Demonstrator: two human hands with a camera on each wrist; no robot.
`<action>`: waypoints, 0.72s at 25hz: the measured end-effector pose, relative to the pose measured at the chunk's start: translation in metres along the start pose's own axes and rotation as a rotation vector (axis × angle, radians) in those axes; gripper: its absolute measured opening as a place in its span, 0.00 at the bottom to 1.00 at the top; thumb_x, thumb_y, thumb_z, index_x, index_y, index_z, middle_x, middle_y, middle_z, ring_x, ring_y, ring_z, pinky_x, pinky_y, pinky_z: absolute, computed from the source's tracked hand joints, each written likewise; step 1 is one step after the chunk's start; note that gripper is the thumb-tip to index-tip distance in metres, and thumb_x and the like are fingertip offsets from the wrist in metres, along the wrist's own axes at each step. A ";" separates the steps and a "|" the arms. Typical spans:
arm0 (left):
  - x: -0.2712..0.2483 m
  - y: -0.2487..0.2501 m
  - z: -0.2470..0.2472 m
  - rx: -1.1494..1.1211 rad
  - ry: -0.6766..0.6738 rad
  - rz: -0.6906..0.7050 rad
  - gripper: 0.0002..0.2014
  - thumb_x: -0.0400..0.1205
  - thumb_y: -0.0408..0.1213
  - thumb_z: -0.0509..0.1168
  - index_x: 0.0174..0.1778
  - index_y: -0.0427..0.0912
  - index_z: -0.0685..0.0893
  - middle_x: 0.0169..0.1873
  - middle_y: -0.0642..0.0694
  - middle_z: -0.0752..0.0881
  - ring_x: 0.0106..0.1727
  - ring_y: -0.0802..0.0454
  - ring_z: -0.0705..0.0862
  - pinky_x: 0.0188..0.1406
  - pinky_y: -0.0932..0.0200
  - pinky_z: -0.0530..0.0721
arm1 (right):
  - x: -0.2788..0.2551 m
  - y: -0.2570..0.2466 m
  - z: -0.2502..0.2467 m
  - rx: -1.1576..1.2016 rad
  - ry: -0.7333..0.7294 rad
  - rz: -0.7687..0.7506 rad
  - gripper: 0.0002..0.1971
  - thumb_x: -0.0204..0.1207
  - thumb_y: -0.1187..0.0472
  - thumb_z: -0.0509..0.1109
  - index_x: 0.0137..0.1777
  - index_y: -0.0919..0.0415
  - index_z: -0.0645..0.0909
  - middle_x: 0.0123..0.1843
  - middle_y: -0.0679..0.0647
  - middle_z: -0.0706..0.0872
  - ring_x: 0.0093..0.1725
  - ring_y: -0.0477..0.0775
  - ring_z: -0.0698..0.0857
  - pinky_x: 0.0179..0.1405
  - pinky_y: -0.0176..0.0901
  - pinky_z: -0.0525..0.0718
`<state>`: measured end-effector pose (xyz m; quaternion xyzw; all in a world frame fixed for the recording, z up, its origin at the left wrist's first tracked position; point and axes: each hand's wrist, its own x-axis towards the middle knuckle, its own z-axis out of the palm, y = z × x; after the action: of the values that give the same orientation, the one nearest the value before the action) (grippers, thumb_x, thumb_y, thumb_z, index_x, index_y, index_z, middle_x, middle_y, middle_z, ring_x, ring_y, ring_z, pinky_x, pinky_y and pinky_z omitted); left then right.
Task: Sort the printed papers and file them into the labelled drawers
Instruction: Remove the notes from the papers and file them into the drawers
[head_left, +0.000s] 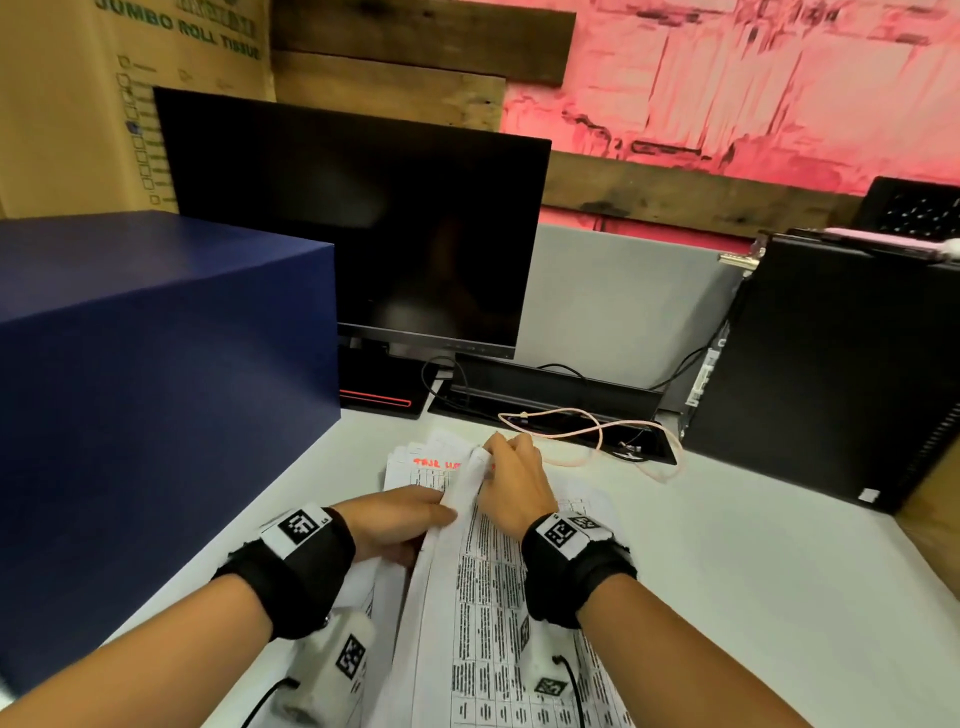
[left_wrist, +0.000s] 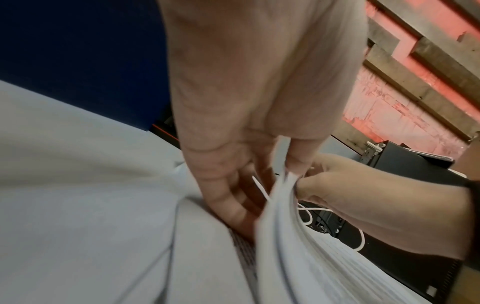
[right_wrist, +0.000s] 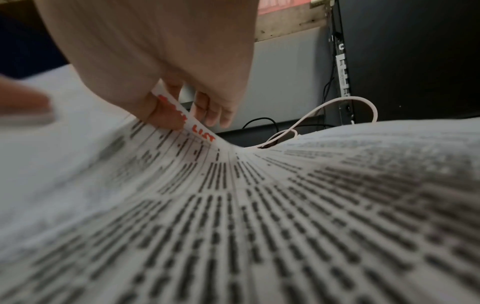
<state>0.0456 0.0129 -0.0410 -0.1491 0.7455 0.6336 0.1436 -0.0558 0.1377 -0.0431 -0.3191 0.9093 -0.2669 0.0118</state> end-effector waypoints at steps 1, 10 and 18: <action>0.004 0.001 -0.004 0.013 0.082 0.018 0.14 0.89 0.44 0.54 0.56 0.41 0.83 0.46 0.45 0.89 0.44 0.51 0.88 0.46 0.56 0.87 | 0.000 0.000 0.000 0.022 0.030 -0.009 0.07 0.74 0.66 0.61 0.51 0.59 0.70 0.56 0.58 0.73 0.58 0.60 0.73 0.57 0.54 0.77; 0.023 -0.012 -0.025 0.419 0.830 -0.037 0.18 0.81 0.37 0.65 0.68 0.41 0.75 0.62 0.41 0.80 0.61 0.44 0.78 0.59 0.53 0.78 | -0.006 0.000 0.003 -0.130 -0.122 -0.120 0.10 0.75 0.68 0.61 0.54 0.60 0.78 0.52 0.59 0.84 0.58 0.62 0.77 0.51 0.49 0.76; 0.010 -0.014 -0.022 0.501 0.547 0.206 0.03 0.81 0.38 0.68 0.41 0.45 0.86 0.31 0.54 0.84 0.28 0.59 0.77 0.21 0.74 0.69 | 0.000 0.005 0.005 -0.162 -0.037 -0.061 0.08 0.76 0.66 0.69 0.47 0.53 0.88 0.62 0.54 0.81 0.66 0.59 0.72 0.61 0.44 0.74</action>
<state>0.0418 -0.0114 -0.0546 -0.1971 0.8990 0.3799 -0.0928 -0.0578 0.1391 -0.0498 -0.3513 0.9174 -0.1869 -0.0054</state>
